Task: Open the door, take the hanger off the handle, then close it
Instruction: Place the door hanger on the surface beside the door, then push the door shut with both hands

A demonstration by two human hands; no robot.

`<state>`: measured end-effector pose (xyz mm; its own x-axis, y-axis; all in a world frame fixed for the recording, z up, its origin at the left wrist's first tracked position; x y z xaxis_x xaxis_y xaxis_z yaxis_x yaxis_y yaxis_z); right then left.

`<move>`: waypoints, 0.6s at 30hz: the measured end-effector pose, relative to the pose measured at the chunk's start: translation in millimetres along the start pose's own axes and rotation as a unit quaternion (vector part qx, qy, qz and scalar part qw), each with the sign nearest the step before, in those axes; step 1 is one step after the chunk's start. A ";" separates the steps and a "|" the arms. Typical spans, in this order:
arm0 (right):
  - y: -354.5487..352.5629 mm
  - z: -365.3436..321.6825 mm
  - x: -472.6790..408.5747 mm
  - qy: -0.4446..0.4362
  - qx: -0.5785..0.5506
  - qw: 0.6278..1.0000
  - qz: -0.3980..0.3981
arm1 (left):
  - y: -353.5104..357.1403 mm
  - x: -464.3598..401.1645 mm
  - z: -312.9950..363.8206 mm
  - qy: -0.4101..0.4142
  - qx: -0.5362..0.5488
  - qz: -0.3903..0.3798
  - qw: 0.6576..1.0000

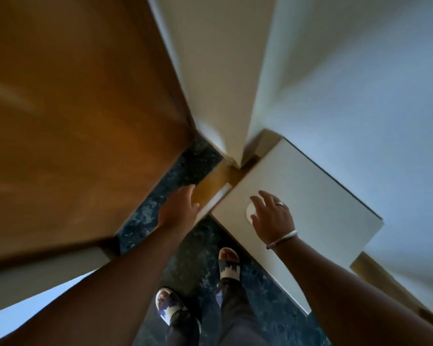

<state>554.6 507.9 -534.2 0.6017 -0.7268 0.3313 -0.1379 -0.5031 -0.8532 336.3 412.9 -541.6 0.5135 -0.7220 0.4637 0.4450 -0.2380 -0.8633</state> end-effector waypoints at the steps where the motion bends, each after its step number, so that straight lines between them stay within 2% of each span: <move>1: -16.0 -30.4 -4.4 -0.041 0.009 0.999 0.013 | -27.5 12.6 -17.1 -0.008 -0.028 0.021 0.999; 4: -59.3 -128.6 -21.0 -0.161 0.034 0.985 0.050 | -111.7 56.8 -67.9 -0.041 -0.093 0.106 0.989; 6: -93.4 -224.3 -23.8 -0.256 0.052 0.962 0.073 | -183.5 108.0 -121.3 -0.115 -0.131 0.181 0.968; 8: -109.9 -272.1 -33.2 -0.289 0.052 0.952 0.089 | -218.0 129.1 -141.2 -0.145 -0.155 0.207 0.955; 11: -147.7 -388.8 -20.1 -0.402 0.060 0.904 0.134 | -306.0 202.3 -187.1 -0.200 -0.171 0.336 0.904; 14: -187.8 -487.4 -4.7 -0.460 0.061 0.868 0.178 | -382.0 253.5 -219.8 -0.239 -0.185 0.396 0.867; 16: -218.3 -552.1 19.7 -0.507 0.054 0.832 0.220 | -432.4 296.4 -245.6 -0.283 -0.198 0.437 0.830; 18: -244.6 -593.7 32.4 -0.529 0.051 0.807 0.257 | -469.8 321.5 -259.2 -0.297 -0.202 0.462 0.811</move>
<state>140.8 329.7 -75.6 0.8279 0.0055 -0.5608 -0.5506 -0.1821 -0.8147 102.1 124.1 -38.5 0.8073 -0.3019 -0.5071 -0.5453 -0.0531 -0.8366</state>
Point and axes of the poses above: each hand's wrist, its own x-axis away from the middle knuckle, its own y-axis out of the palm, z = x × y, the point moved 6 cm from there along -x, towards the middle knuckle, and after that the axes turned 7 degrees about -x, right-handed, at the moved point
